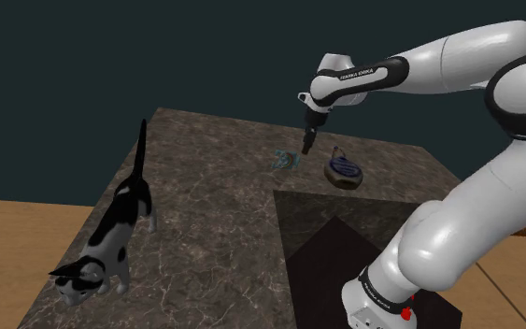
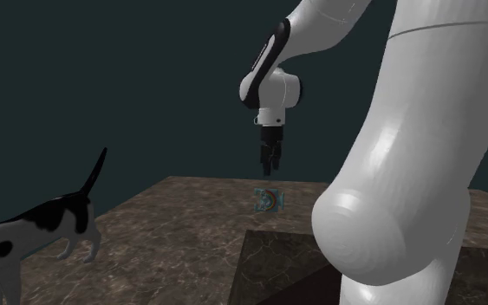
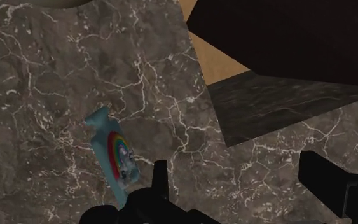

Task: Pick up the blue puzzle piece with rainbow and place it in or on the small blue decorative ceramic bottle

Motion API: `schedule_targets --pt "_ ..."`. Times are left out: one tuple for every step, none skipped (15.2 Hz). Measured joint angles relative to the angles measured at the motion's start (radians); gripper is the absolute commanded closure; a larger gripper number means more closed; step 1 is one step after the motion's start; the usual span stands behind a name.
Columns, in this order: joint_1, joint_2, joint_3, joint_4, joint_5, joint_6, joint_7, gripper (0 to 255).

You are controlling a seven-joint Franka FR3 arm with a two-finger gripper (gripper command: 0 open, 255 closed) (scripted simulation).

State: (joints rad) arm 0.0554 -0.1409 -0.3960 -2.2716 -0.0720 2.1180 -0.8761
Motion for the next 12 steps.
schedule_targets --pt "0.004 0.041 -0.005 0.028 0.013 0.011 -0.035 0" --pt "0.004 0.076 -0.012 0.043 0.023 0.031 -0.073 0" --pt "0.004 0.122 -0.017 0.073 0.040 0.044 -0.113 0" --pt "0.001 0.170 -0.022 0.101 0.058 0.062 -0.156 0" --pt "-0.002 0.210 -0.023 0.124 0.074 0.077 -0.194 0" --pt "-0.007 0.255 -0.022 0.162 0.092 0.083 -0.233 0" --pt "-0.013 0.296 -0.019 0.187 0.108 0.097 -0.269 0" --pt "-0.023 0.341 -0.016 0.217 0.125 0.110 -0.310 0" --pt "-0.027 0.380 -0.008 0.251 0.138 0.114 -0.336 0" --pt "-0.036 0.414 -0.003 0.280 0.149 0.119 -0.369 0" --pt "-0.045 0.443 0.002 0.304 0.158 0.123 -0.395 0" --pt "-0.051 0.464 0.006 0.316 0.166 0.131 -0.410 0"
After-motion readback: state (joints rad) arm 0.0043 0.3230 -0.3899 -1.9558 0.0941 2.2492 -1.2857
